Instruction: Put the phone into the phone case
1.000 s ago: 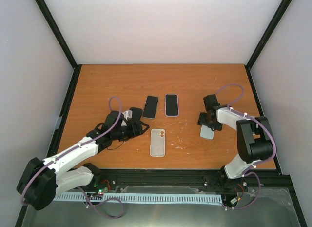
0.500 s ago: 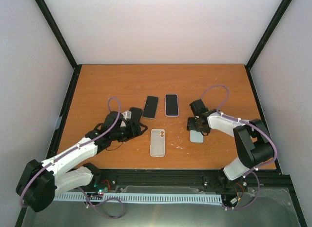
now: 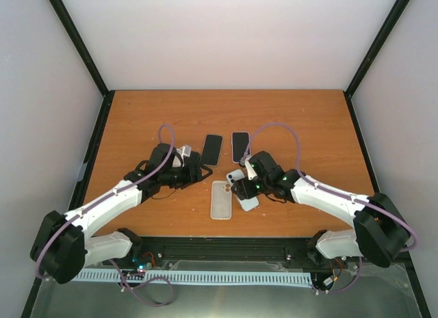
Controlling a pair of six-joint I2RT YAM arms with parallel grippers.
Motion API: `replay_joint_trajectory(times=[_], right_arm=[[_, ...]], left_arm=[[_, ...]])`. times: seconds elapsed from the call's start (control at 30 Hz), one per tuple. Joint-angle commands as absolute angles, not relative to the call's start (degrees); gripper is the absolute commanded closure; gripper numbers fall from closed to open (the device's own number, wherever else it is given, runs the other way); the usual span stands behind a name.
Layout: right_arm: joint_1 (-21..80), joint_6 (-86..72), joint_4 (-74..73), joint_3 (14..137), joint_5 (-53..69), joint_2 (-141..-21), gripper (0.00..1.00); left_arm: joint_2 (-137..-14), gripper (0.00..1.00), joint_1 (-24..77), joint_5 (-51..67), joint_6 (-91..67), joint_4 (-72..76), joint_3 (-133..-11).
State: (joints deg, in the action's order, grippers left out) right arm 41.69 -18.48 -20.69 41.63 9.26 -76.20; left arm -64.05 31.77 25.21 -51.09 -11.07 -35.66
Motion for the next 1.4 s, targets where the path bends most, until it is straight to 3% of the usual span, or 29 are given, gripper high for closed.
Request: replay_joint_trajectory(times=[0.0,0.17,0.47,0.53,0.7,0.8,0.97,1.07,1.2,1.37], right_arm=[[46.4,-11.9,-12.5,40.0,11.7,-72.2,0.51],[51.7,-8.4,-9.1,39.7,10.3,-70.5,0.52],[55.6,-6.7,-6.2,40.9,7.9,-70.1,0.53],[56.0,-6.4,-6.4,41.5,8.0,-70.5,0.53],[57.0,-6.4,-7.5,42.3,5.7,-70.7,0.52],[58.5,-6.7,-9.3,42.7,2.4,-70.2,0.45],[63.8,-7.9,-13.2,43.9,-8.6,-69.7,0.15],[66.9,-7.7,-15.4,44.9,-15.5,-70.0,0.09],[71.7,-6.1,-16.3,45.6,-22.5,-70.9,0.14],[79.3,-2.1,-16.8,47.4,-34.0,-75.1,0.42]], left_arm=[[-67.3,0.27,30.9,30.0,-47.5,-12.2,-40.1],[-70.2,0.28,30.9,36.1,-46.7,-11.1,-42.7],[-73.3,0.42,30.9,39.2,-44.1,-12.5,-43.8],[-73.3,0.49,30.9,39.5,-44.0,-12.1,-43.9],[-73.3,0.84,30.9,40.0,-44.4,-12.0,-44.0],[-72.7,0.99,30.9,41.2,-46.2,-10.5,-43.1],[-71.2,1.00,30.9,42.0,-49.7,-9.7,-41.8],[-70.5,1.00,30.9,40.6,-50.7,-10.1,-42.1],[-70.1,1.00,30.9,38.5,-52.3,-11.4,-42.6],[-69.5,1.00,30.9,37.2,-55.9,-11.4,-42.8]])
